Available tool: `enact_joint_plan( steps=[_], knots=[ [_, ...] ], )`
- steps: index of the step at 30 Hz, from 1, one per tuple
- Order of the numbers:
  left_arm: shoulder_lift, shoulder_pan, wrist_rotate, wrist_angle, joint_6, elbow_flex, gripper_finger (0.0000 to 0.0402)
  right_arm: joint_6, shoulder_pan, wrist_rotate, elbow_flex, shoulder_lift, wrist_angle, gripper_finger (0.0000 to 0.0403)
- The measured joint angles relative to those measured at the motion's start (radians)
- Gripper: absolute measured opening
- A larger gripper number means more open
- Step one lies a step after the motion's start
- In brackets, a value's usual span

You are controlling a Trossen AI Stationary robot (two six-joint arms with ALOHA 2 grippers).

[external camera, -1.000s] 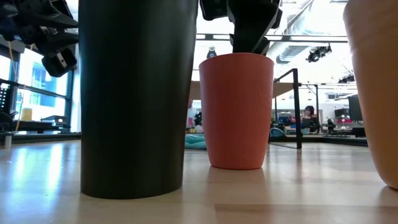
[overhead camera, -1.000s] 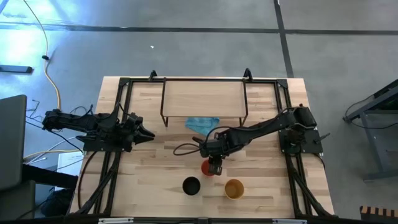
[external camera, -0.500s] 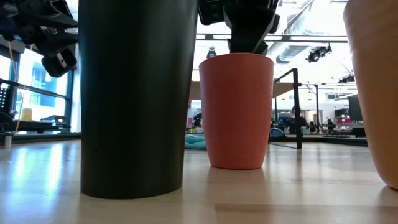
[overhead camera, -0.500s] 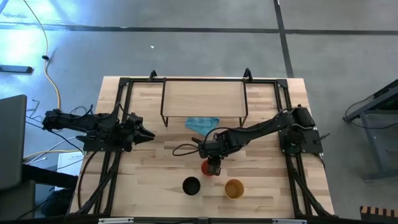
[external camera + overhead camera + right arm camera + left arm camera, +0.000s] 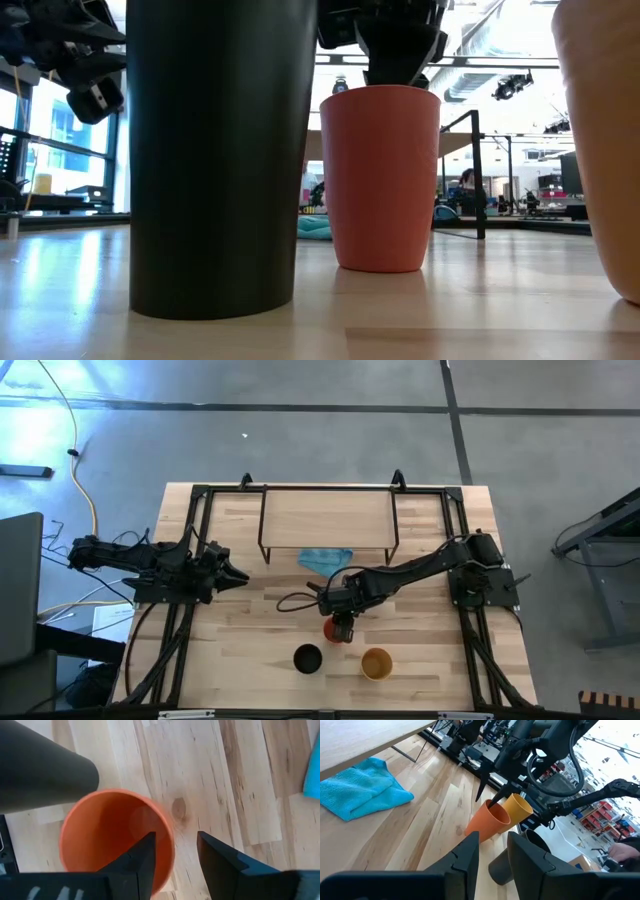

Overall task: Stack small to large cups/mugs on shelf
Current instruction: Put the orange cup on the shelf

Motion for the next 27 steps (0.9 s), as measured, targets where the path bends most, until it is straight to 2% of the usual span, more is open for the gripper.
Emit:
enact_joint_plan(
  steps=[4,11,27],
  knots=[
    [0.000,0.000,-0.006,0.000,0.000,0.000,0.0092,0.012,0.000,0.024,0.000,0.000,0.001,0.0109],
    [0.000,0.000,-0.008,-0.001,0.000,0.000,0.0092,0.008,0.001,0.019,0.000,0.000,0.001,0.0011],
    [0.000,0.000,-0.026,-0.001,0.009,0.000,0.0092,0.015,-0.019,0.000,0.008,-0.044,-0.048,0.0001]
  ],
)
